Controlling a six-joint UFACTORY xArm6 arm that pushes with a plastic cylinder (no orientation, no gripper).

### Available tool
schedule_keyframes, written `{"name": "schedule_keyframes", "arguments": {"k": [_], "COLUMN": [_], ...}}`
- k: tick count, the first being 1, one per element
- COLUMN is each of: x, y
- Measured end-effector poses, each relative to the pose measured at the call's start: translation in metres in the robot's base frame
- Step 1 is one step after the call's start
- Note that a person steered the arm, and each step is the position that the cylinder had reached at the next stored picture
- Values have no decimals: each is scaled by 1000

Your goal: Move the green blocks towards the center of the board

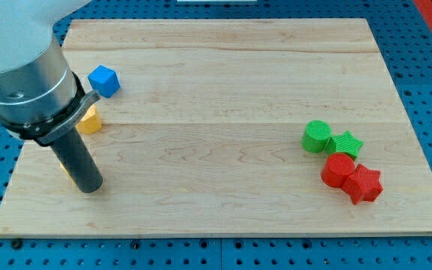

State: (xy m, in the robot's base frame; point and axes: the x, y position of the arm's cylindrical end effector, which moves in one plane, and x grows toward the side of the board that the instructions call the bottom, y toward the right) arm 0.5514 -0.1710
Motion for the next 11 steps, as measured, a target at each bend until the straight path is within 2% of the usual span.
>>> {"name": "schedule_keyframes", "arguments": {"k": [1, 2, 3, 4, 5, 7, 8, 9, 10, 11], "x": [-26, -1, 58, 64, 32, -66, -63, -49, -39, -51], "y": [118, 209, 270, 379, 406, 365, 357, 400, 372, 325]}}
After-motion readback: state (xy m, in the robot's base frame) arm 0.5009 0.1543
